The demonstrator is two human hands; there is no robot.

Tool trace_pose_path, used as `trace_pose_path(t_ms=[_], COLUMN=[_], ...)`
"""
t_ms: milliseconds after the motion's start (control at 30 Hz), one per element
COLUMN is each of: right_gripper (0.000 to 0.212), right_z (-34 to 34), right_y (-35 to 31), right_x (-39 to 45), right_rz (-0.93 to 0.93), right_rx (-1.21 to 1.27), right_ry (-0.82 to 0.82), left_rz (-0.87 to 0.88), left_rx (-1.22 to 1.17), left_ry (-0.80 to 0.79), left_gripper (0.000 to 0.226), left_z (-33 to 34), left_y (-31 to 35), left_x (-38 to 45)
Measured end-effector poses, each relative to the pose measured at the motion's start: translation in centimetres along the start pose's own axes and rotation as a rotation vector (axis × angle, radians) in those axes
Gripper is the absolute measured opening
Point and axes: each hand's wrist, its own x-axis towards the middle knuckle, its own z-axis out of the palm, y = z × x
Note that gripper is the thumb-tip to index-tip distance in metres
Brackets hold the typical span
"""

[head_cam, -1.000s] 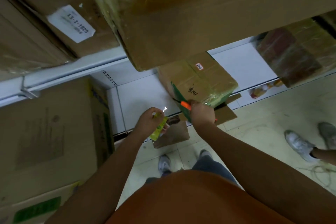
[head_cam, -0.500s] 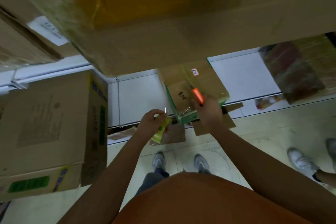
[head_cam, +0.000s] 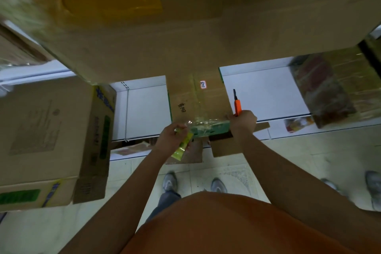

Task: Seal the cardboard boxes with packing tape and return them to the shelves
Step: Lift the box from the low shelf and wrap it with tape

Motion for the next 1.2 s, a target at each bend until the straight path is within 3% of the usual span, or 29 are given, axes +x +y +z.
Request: trace_pose_path(t_ms=[233, 333, 500, 633, 767, 1033, 1200], right_gripper=[0.045, 0.047, 0.023, 0.009, 0.025, 0.015, 0.016], right_z=[-1.8, -2.0, -3.7, -6.5, -10.0, -17.5, -22.4], right_y=[1.1, 3.0, 5.2, 6.8, 7.5, 6.7, 8.7], right_x=[2.1, 1.7, 2.5, 4.8, 4.8, 0.8, -3.9], right_rz=[-0.022, -0.054, 0.115, 0.115, -0.014, -0.313, -0.386], right_rx=[-0.028, -0.031, 0.045, 0.134, 0.291, 0.436, 0.399], right_ry=[-0.184, -0.131, -0.262, -0.366, -0.26, -0.143, 0.122], left_rz=[0.007, 0.023, 0.03, 0.045, 0.046, 0.169, 0.341], left_rx=[-0.095, -0.076, -0.064, -0.065, -0.077, -0.094, -0.023], left_ry=[0.032, 0.036, -0.011, -0.139, -0.198, -0.284, -0.414], left_gripper=[0.003, 0.001, 0.004, 0.014, 0.017, 0.009, 0.014], left_z=[0.5, 1.1, 3.9, 8.3, 12.0, 15.2, 17.0], left_y=[0.0, -0.1, 0.5, 2.1, 3.7, 7.5, 12.7], left_x=[-0.6, -0.8, -0.8, -0.7, -0.4, -0.7, -3.4])
